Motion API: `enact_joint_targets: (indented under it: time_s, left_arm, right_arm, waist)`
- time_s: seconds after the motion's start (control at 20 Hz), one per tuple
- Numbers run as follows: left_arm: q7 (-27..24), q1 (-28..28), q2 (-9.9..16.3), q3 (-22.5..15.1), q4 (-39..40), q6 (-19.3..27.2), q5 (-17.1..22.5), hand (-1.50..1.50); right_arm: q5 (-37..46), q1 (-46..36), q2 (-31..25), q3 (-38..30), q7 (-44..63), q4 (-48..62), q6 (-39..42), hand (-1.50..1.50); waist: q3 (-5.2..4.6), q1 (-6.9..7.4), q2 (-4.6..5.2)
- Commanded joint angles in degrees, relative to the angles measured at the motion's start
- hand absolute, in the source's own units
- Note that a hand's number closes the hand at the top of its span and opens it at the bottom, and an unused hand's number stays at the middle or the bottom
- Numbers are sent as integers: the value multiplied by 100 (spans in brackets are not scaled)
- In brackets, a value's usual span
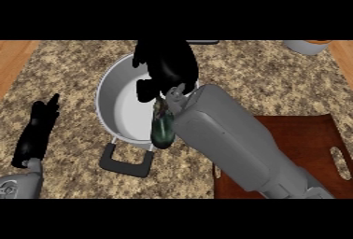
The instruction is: Pick the eggplant from the tray and place it in the pot
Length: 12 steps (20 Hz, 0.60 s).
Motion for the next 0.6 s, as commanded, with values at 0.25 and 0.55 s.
enact_joint_targets:
  time_s: [0.25, 0.55]
  left_arm:
    - [-70, -132, -79, -52, 91, -14, -29, 0]
    - [-267, 202, 116, 178, 115, -129, 83, 0]
  right_arm:
    - [-1302, 56, 4, 280, -757, 517, -2288, -150]
    - [-1360, 492, 5, -360, -1582, 517, -3550, -150]
  waist:
    - [3, 61, 14]
    - [5, -52, -6]
